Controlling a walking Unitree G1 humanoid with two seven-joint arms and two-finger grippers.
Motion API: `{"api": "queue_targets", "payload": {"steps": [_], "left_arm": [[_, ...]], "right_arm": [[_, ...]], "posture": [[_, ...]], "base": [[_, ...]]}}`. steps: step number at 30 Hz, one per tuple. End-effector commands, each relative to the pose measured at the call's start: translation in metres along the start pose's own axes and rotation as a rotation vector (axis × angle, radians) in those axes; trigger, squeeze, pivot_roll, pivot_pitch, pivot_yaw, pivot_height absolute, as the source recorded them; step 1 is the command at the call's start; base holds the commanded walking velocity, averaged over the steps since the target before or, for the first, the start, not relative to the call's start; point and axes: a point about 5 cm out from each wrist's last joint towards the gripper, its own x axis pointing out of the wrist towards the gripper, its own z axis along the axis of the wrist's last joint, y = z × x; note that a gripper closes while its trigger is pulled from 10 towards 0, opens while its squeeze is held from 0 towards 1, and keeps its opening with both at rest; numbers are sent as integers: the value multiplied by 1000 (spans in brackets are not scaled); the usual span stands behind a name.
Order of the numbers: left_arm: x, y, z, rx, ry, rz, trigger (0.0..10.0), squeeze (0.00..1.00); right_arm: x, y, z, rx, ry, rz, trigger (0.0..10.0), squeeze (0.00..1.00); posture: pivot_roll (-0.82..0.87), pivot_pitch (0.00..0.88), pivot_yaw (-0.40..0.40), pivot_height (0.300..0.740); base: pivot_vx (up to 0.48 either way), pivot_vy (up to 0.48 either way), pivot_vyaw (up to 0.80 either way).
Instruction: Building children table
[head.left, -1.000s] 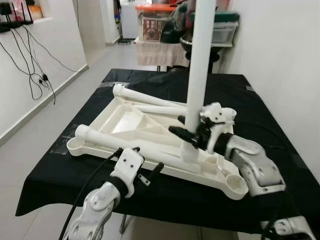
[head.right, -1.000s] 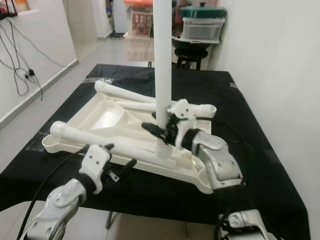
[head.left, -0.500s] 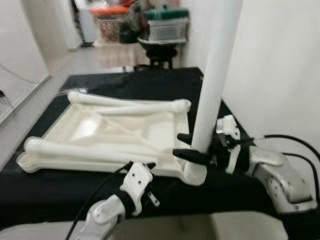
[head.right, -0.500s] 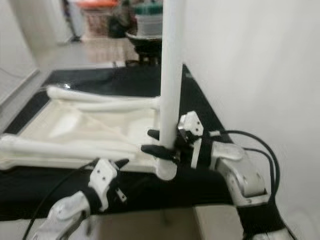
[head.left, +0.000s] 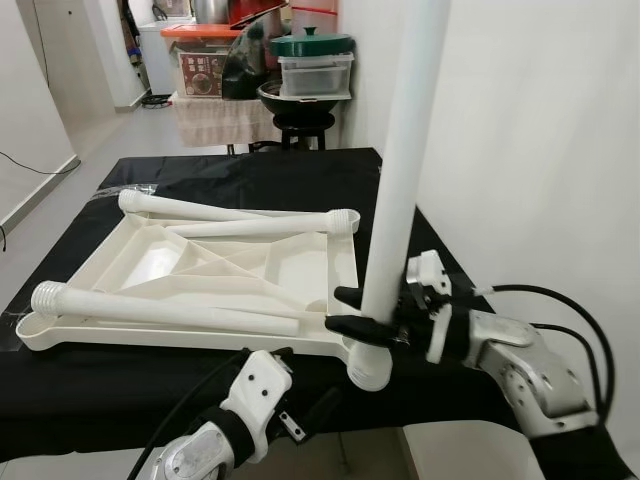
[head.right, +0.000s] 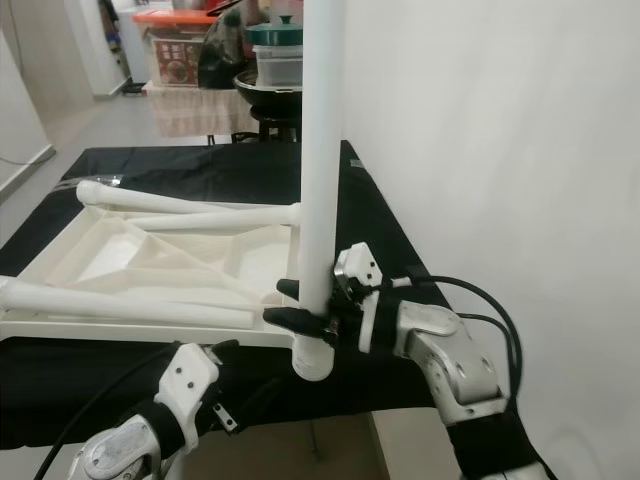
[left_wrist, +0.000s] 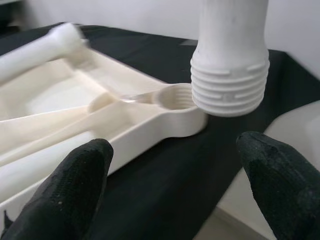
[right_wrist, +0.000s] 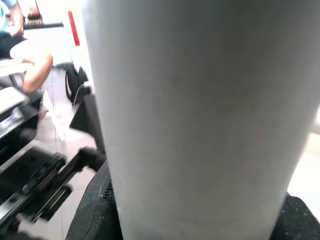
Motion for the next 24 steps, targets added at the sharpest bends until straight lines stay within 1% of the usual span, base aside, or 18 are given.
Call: {"api": "queue_targets", "payload": {"steps": [1,2,3,6,7,10,11,12,13,14,17,22,23,24], "left_arm": [[-8,5,-1,20,34,71,10000,0],[-8,5,-1,20,34,71,10000,0],[-15,6,0,7,36,102,10000,0],[-19,6,1,-2,36,120,10000,0],[-28,6,6,17,31,135,10000,0],[-30,5,8,19,34,127,10000,0],[-33,4,11,23,35,118,10000,0],[-36,3,16,38,31,96,10000,0],[-36,3,16,38,31,96,10000,0],[-38,2,22,48,21,74,10000,0],[-40,2,27,47,15,63,10000,0],[-43,-1,32,35,8,19,10000,0],[-44,-5,33,31,6,-26,10000,0],[-44,-5,33,31,6,-26,10000,0]], "right_arm": [[0,-1,5,10,-37,13,10000,0],[0,-1,5,10,-37,13,10000,0],[-1,2,8,14,-55,51,10000,0],[-1,4,10,15,-66,77,10000,0],[-3,5,17,19,-81,148,10000,0],[-4,4,19,13,-82,165,10000,0],[-4,3,22,5,-82,174,10000,0],[-3,-2,27,-31,-76,164,10000,0],[-3,-2,27,-31,-76,164,10000,0],[-2,-8,31,-66,-58,157,10000,0],[-2,-12,37,-89,-45,165,10000,0],[-3,-11,43,-111,-21,217,10000,0],[-3,-9,43,-117,-8,243,10000,0],[-3,-9,43,-117,-8,243,10000,0]], "posture": [[0,77,-31,740],[0,77,-31,740],[8,102,-28,740],[8,102,-28,740],[17,159,-23,740],[18,172,-22,740],[15,194,-21,740],[9,221,-18,740],[9,221,-18,740],[6,246,-15,740],[7,266,-12,740],[12,289,-6,740],[13,299,-4,740],[13,299,-4,740]], "base": [[0,0,0],[0,0,0],[0,0,0],[0,0,0],[0,0,0],[0,0,0],[0,0,0],[0,0,0],[0,0,0],[0,0,0],[0,0,0],[0,0,0],[0,0,0],[0,0,0]]}}
